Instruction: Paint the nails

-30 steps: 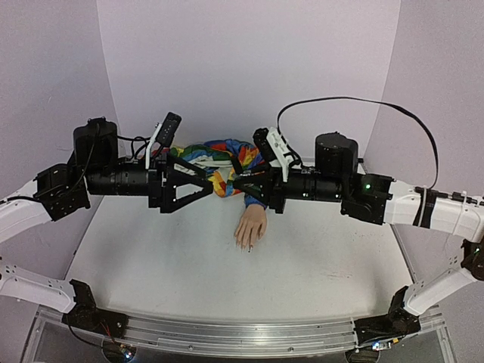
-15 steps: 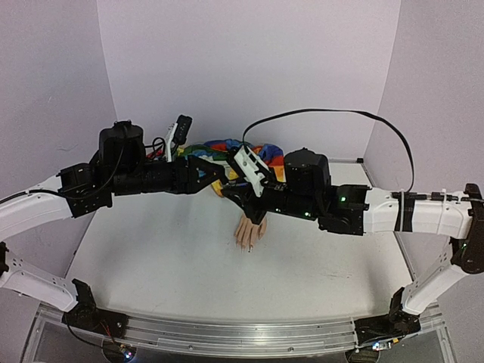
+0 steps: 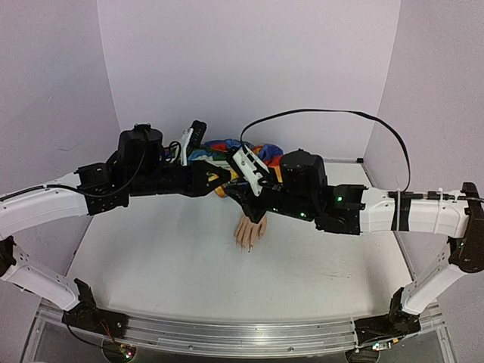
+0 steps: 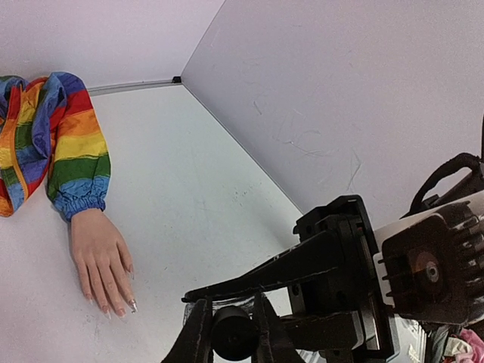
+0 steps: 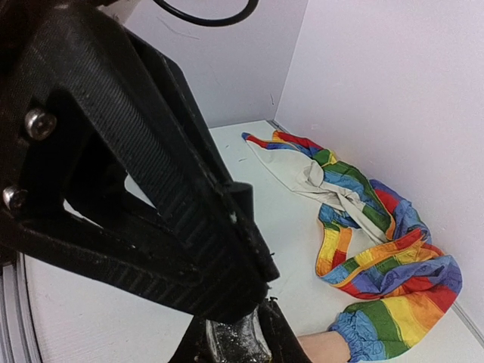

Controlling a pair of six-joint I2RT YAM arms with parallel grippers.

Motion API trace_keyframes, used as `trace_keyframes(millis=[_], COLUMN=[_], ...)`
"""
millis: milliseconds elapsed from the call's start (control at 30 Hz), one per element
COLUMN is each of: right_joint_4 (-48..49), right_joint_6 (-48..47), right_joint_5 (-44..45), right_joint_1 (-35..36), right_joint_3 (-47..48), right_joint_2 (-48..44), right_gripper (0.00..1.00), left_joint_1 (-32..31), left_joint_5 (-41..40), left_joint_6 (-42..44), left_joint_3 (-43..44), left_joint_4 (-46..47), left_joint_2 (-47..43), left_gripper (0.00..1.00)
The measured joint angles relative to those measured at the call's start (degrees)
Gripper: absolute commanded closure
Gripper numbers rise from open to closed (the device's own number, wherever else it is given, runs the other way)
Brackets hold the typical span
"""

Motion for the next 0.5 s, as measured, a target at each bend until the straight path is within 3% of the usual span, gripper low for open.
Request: trace_keyframes(millis=[133,233,400,500], right_joint_4=[-1.0,-2.8,-5.6,-0.3], right_joint_6=[1.1,3.0,11.0,20.3], right_joint_5=[-1.6,-8.2,-33.7,-53.5], right_joint_1=[-0.6,-2.0,-6.4,-6.9], right_joint_3=[0.0,-0.6,-1.0,-0.9], right_joint_2=[-0.4,-2.3,-7.1,-7.5], right_gripper=[1.00,1.00,1.00,1.00], left_joint_1=[0.7,1.2,2.1,1.9], left_joint_5=[3.1,8.3,28.4,42.9], left_joint_6=[2.7,6.0,15.0,19.5], left_joint_3=[0.5,0.8,2.5,4.0], left_joint_4=[0.3,0.5,3.1,5.8], left_joint_2=[1.0,1.2,1.2,1.1], left_gripper=[1.00,1.00,1.00,1.00])
